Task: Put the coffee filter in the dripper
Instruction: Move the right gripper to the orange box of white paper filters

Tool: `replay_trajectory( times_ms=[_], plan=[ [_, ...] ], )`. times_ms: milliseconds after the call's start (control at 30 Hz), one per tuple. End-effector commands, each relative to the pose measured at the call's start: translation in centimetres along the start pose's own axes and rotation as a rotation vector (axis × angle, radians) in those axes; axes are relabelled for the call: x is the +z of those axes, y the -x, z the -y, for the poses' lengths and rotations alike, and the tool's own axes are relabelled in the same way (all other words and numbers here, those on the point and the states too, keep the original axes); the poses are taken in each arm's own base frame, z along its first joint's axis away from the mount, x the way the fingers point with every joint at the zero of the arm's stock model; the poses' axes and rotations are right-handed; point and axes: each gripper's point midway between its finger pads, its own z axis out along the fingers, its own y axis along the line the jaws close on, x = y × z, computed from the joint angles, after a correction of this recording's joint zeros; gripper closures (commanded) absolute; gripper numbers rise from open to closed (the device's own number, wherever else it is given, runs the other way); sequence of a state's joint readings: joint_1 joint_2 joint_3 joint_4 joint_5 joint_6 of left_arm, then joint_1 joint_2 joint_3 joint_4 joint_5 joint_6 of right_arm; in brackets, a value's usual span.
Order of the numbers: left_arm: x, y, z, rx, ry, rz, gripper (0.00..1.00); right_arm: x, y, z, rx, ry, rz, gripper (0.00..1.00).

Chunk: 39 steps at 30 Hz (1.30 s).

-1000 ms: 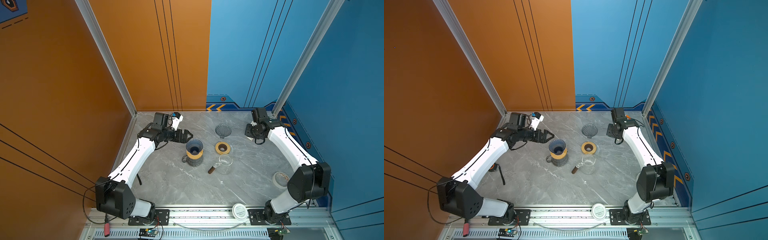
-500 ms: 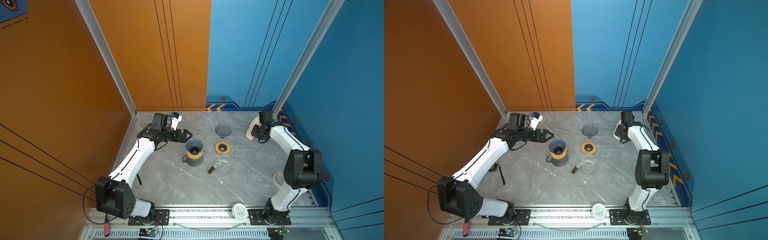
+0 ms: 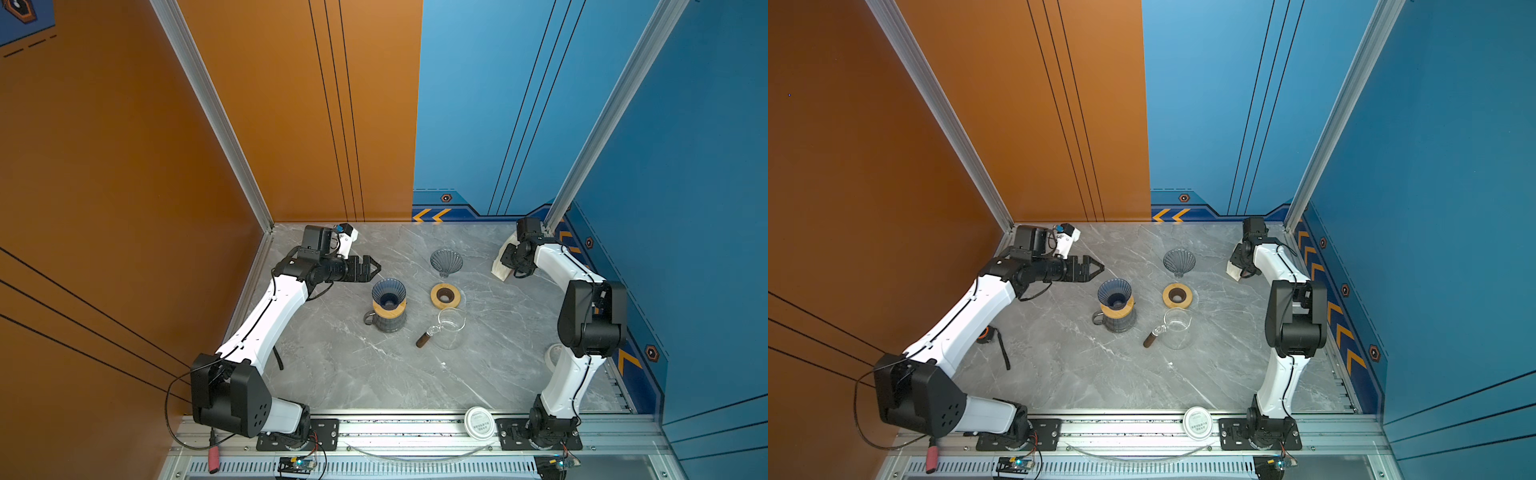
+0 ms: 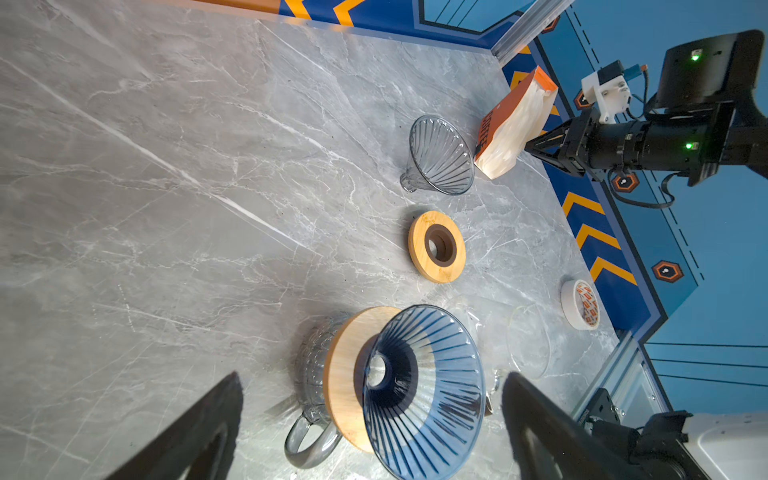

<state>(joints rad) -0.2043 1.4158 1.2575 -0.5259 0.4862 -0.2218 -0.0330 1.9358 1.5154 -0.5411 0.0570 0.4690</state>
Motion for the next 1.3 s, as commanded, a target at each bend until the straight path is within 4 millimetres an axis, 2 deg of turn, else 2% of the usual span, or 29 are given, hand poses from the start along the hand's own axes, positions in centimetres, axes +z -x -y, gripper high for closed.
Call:
replay_trajectory(
  times_ms=[0, 433, 767, 1033, 1267],
  plan=[
    [-0.3, 0.2, -0.6, -0.019, 0.019, 0.017, 0.02, 0.3, 0.9, -0.1, -0.006, -0.006, 0.014, 0.81],
    [-0.1, 0.2, -0.9, -0.037, 0.024, 0.013, 0.02, 1.7, 0.7, -0.1, 0.027, -0.022, -0.004, 0.79],
    [0.2, 0.1, -0.9, -0.044, 0.019, 0.004, 0.02, -0.7, 0.3, -1.6, -0.020, -0.007, 0.024, 0.77],
    [0.3, -0.2, -1.0, -0.044, 0.018, -0.004, 0.02, -1.5, -0.4, 0.1, 0.006, -0.079, 0.048, 0.77],
    [0.4, -0.6, -1.1, -0.044, 0.019, -0.012, 0.02, 0.1, -0.5, 0.9, 0.023, -0.101, 0.024, 0.77]
  ],
)
